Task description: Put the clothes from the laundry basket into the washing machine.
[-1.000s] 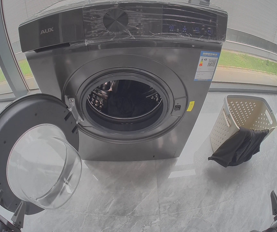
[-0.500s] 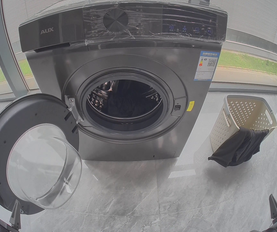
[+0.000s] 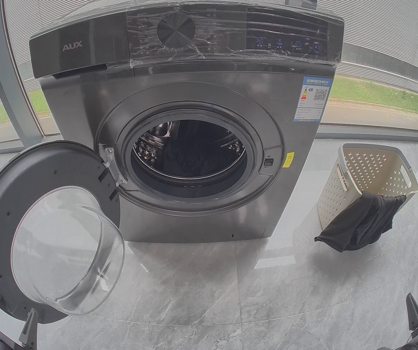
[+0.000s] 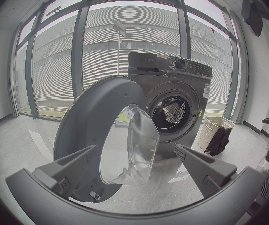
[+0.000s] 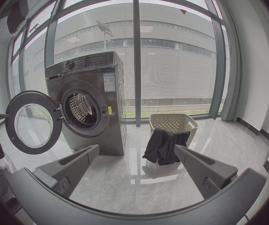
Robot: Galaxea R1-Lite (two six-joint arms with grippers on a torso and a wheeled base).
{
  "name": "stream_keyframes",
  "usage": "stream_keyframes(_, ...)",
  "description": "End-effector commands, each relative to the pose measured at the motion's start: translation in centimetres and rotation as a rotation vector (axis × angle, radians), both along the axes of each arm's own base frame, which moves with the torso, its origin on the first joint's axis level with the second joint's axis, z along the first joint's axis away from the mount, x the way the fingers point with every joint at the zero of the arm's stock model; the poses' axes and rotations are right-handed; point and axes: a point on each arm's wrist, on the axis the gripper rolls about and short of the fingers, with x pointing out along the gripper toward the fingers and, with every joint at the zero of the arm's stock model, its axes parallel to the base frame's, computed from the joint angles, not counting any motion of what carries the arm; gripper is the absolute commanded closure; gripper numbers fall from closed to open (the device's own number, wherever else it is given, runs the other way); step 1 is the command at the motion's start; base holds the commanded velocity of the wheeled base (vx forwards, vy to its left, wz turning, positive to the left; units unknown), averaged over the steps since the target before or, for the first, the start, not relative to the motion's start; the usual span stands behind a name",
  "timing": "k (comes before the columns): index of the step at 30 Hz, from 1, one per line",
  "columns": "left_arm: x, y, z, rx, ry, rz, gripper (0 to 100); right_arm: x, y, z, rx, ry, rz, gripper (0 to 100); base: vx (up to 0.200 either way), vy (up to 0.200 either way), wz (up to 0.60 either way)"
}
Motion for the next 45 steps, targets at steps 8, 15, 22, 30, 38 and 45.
stream_keyframes(8,0.07,-0.01,-0.49,0.025,0.008,-0.001,0,0.07,0.00,-0.28,0.001,0.009,0.000,0,0.000,-0.200,0.00)
stream_keyframes(15,0.07,-0.01,-0.50,0.023,0.009,-0.003,0,0.07,0.00,-0.28,0.001,0.009,0.000,0,0.000,-0.200,0.00)
stream_keyframes(22,0.07,-0.02,-0.50,0.025,0.009,-0.006,0,0.07,0.00,-0.28,0.001,0.009,0.001,0,0.000,-0.171,0.00)
stream_keyframes(30,0.07,-0.02,-0.50,0.025,0.009,-0.007,0,0.07,0.00,-0.28,0.001,0.009,0.000,0,0.075,0.000,0.00)
stream_keyframes(38,0.07,-0.02,-0.50,0.026,0.009,-0.009,0,0.07,0.00,-0.28,0.001,0.009,0.000,0,0.200,0.000,0.00)
stream_keyframes(45,0.07,-0.02,-0.50,0.026,0.009,-0.009,0,0.07,0.00,-0.28,0.001,0.009,0.000,0,0.200,0.000,0.00)
